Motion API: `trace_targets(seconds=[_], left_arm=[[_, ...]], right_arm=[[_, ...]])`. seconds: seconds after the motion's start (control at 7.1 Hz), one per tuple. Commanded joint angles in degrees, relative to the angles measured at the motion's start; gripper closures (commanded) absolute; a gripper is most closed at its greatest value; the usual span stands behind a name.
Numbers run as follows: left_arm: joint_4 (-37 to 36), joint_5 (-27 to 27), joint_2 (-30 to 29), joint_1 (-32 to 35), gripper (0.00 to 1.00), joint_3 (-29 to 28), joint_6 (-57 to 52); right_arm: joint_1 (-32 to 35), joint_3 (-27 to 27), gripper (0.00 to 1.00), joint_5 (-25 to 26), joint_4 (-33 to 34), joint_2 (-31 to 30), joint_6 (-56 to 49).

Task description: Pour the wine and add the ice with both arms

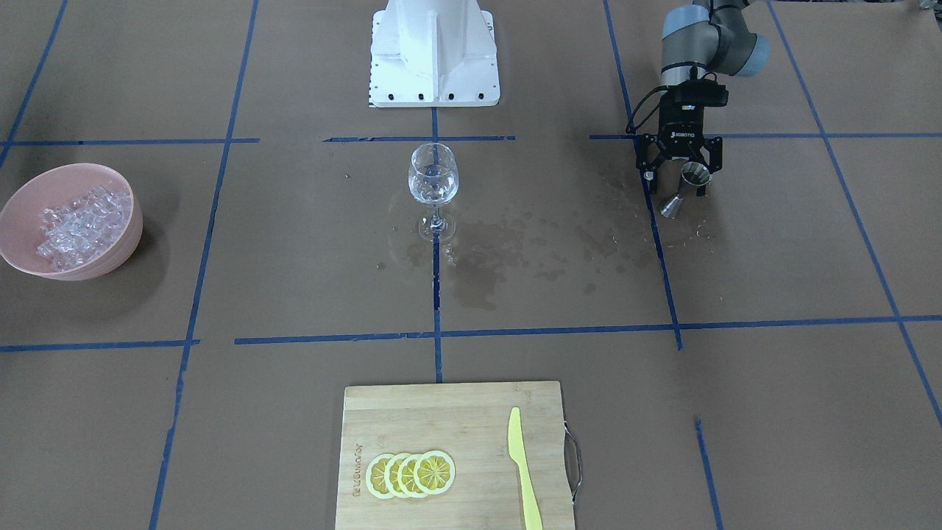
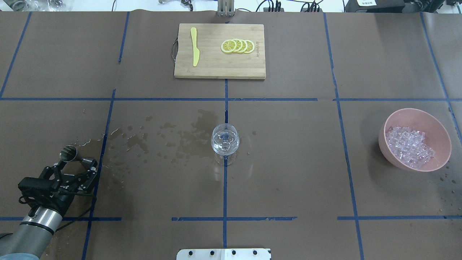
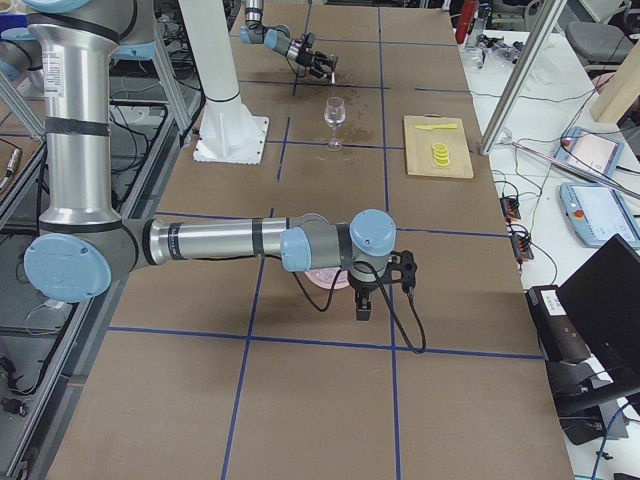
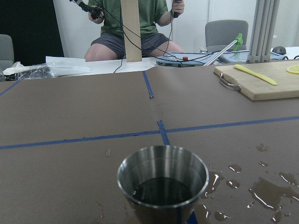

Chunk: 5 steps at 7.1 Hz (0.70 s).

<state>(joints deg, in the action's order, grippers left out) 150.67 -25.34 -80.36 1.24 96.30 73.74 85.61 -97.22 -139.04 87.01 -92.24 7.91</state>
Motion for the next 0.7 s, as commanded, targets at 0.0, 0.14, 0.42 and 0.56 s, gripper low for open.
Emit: trace_targets(seconds=[0.0, 0.14, 0.42, 0.56], left_arm=[[0.4, 0.0, -0.2, 0.3, 0.56, -0.2, -0.2], [0.5, 0.0, 0.0, 0.3, 0.64, -0.2, -0.3], [0.5, 0.0, 0.7, 0.6, 0.8, 0.2, -0.4], [0.6, 0.0, 0.7, 0.9, 0.95, 0.6, -0.4]], right_arm=[[0.0, -0.1, 0.0, 0.0, 0.0, 0.2, 0.0], [0.0, -0.1, 0.0, 0.0, 0.0, 0.2, 0.0], [0.0, -0.1, 0.0, 0.0, 0.0, 0.1, 0.0], [0.0, -0.1, 0.0, 0.0, 0.0, 0.1, 0.0]])
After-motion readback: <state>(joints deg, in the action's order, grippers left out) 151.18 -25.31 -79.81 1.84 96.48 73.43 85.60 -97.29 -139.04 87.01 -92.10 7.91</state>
